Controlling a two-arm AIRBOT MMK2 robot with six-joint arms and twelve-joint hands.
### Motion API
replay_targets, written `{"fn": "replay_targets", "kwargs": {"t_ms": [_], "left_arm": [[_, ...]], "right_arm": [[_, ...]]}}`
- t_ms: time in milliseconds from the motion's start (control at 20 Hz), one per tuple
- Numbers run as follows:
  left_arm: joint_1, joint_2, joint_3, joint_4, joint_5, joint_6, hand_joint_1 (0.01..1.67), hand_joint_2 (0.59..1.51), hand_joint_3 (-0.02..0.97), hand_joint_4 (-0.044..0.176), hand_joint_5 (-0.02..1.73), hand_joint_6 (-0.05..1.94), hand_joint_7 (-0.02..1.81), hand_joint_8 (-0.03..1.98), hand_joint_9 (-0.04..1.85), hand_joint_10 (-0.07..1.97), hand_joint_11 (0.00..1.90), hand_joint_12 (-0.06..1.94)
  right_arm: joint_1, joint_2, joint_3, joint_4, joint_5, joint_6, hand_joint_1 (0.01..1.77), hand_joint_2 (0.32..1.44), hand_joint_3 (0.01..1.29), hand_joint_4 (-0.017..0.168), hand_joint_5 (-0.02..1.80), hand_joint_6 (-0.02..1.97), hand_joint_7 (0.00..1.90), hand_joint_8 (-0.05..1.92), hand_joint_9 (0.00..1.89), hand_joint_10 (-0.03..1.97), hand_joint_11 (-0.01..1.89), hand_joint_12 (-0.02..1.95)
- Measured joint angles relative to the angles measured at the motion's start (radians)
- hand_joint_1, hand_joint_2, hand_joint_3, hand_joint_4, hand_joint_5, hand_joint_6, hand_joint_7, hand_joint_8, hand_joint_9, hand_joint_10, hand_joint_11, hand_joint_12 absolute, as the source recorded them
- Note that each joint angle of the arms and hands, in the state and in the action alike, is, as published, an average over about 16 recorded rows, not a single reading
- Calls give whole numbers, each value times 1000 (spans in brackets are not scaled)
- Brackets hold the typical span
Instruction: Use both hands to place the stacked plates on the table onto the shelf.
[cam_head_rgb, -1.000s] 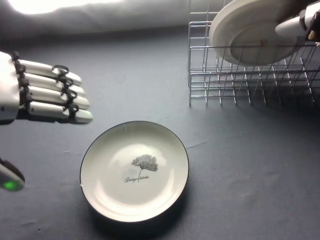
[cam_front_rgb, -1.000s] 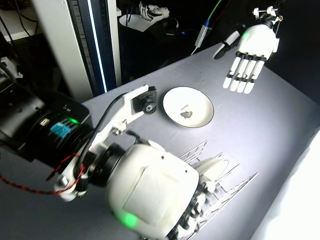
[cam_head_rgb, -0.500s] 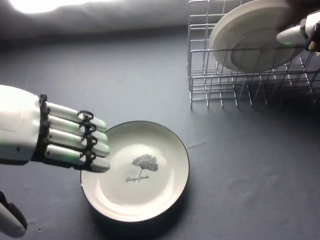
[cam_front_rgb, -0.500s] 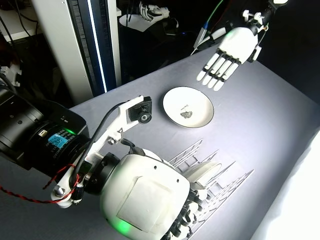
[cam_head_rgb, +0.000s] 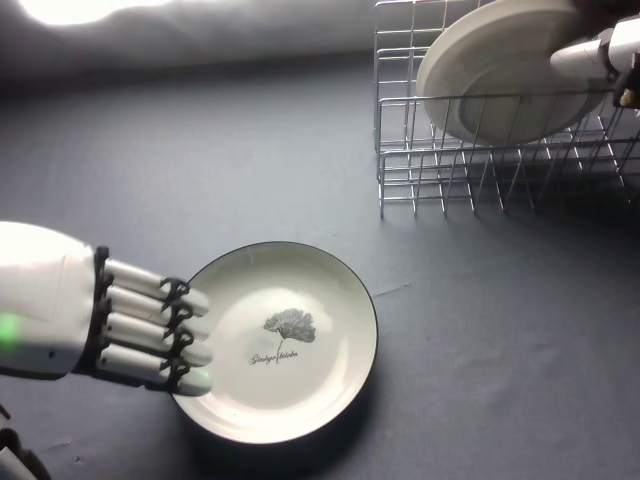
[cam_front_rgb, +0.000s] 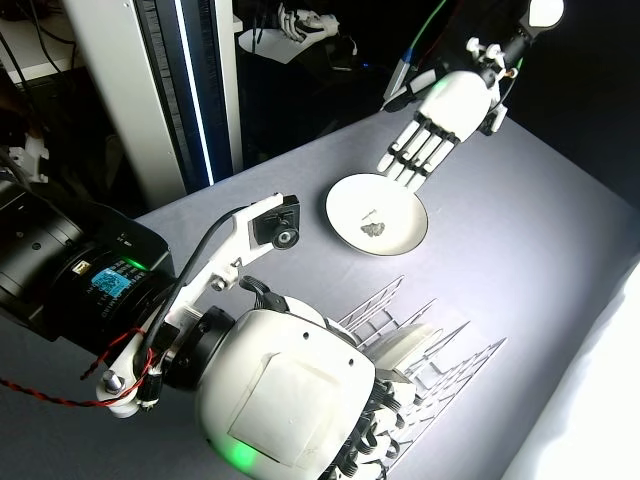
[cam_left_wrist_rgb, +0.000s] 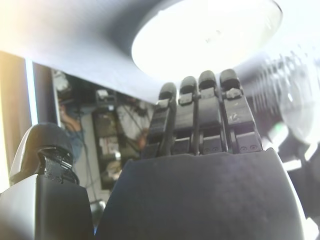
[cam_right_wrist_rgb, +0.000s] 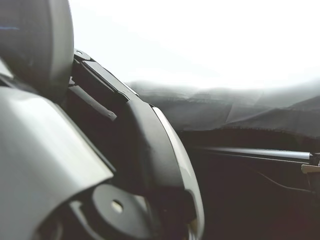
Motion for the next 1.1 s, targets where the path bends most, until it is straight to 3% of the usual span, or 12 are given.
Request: {"fn": "replay_targets", "kwargs": {"t_ms": [250,500,750,1100], "left_arm": [[45,-13,-8,6,40,19,22,1088,20,-3,70,1,81,14,84,8,46,58],[77,-25,-12,8,78,33,23,1095,20,-4,63,-5,90,14,95,8,54,66],[106,-35,-13,6,110,49,23,1100,20,-5,55,-14,89,13,96,6,53,77],[157,-48,-6,-15,139,80,24,1098,20,-6,44,-26,78,1,91,-6,46,87]], "right_arm": [[34,2,-20,-37,4,-8,1272,1069,14,-5,778,484,892,327,719,594,416,1382],[76,2,-59,-165,25,-16,1237,1085,15,-4,727,180,832,54,631,460,271,1405],[105,2,-105,-400,75,-23,1202,1076,15,-3,703,102,793,23,575,489,195,1425],[98,-9,-145,-809,162,-35,1148,1071,15,1,659,75,740,15,499,569,122,1463]]}}
